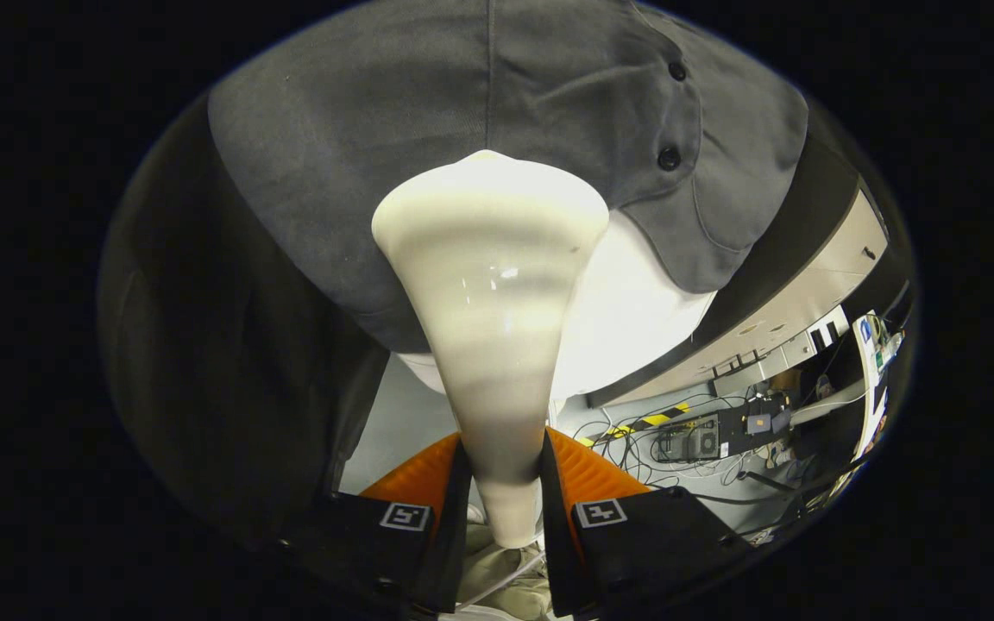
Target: Iron the clothes twice with a garment steamer, once on the left side and once on the right side.
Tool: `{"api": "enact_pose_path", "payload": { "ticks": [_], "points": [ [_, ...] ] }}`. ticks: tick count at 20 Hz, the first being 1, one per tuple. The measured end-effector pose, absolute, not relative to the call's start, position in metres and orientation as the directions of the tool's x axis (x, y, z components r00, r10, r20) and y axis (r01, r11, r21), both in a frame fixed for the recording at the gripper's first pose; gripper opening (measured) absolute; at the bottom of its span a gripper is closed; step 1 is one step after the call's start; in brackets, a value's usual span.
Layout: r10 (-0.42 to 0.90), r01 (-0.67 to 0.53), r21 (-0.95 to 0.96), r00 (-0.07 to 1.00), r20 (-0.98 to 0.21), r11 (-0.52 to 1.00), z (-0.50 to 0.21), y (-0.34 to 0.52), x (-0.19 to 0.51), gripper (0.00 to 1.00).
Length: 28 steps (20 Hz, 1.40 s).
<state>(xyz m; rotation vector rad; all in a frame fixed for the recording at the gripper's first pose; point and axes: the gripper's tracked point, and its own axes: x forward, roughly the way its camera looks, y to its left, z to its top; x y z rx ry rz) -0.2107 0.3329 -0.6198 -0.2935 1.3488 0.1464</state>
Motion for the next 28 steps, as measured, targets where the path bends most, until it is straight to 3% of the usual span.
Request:
{"api": "enact_pose_path", "payload": {
  "ticks": [9,17,28],
  "points": [
    [-0.015,-0.268,-0.067,0.189,-0.982,0.961,-0.597,0.300,-0.219,0.47],
    [0.074,-0.312,-0.008,0.251,-0.965,0.950,-0.511,0.256,-0.185,0.47],
    [0.136,-0.317,-0.029,0.485,-0.864,0.948,-0.353,0.193,-0.111,0.47]
  ]
}}
